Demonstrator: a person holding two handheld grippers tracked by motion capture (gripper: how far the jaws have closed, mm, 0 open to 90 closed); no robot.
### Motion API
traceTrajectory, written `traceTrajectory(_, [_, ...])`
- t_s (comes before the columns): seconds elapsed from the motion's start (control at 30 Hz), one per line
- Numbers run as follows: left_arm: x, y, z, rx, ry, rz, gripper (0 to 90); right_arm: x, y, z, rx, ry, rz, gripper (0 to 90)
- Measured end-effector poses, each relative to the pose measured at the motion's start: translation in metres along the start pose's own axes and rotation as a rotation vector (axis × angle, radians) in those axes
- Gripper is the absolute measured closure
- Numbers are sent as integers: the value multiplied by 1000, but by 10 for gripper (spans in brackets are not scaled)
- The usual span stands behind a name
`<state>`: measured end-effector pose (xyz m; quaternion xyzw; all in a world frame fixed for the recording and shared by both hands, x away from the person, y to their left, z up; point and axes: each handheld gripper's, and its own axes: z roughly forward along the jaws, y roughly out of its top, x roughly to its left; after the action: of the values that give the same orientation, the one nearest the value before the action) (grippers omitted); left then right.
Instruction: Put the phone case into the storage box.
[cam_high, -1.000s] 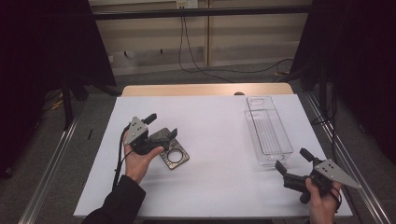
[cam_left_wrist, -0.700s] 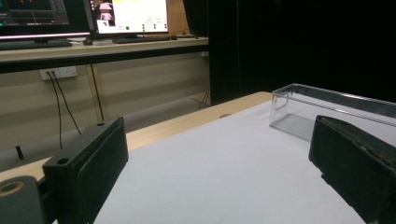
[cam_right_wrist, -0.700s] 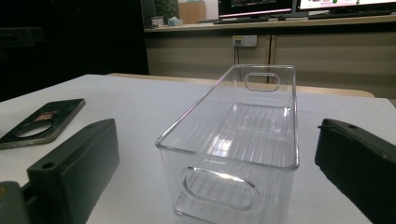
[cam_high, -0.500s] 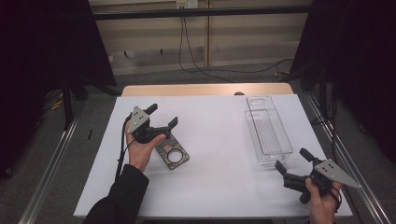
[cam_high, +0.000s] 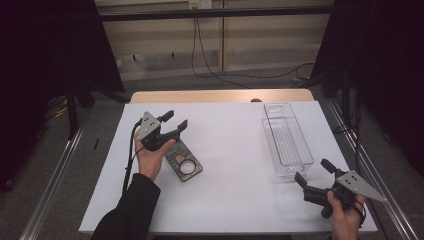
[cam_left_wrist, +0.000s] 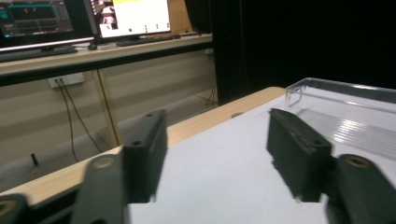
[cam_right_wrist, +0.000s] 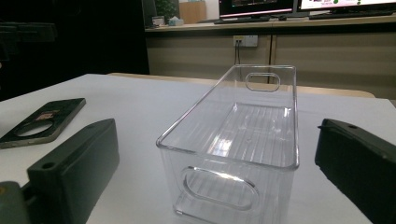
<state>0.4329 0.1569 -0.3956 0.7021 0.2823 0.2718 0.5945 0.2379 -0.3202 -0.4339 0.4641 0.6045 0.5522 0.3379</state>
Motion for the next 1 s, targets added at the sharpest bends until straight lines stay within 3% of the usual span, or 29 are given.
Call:
traceTrajectory(0.27, [-2, -1, 2, 3, -57, -18, 736, 0, 0, 0, -2, 0, -1, 0])
traceTrajectory(0.43, [-1, -3, 1, 29, -70, -1, 891, 0, 0, -1, -1, 1, -4, 0])
traceTrajectory(0.73, [3, -3, 3, 63, -105, -50, 900, 0, 0, -1, -3, -3, -4, 0])
traceTrajectory(0.8, [4, -2, 6, 105, -140, -47, 900, 0, 0, -1, -2, -5, -4, 0])
traceTrajectory(1.0, [6, -3, 13, 188, -178, -84, 900, 0, 1, 0, -1, -4, -7, 0])
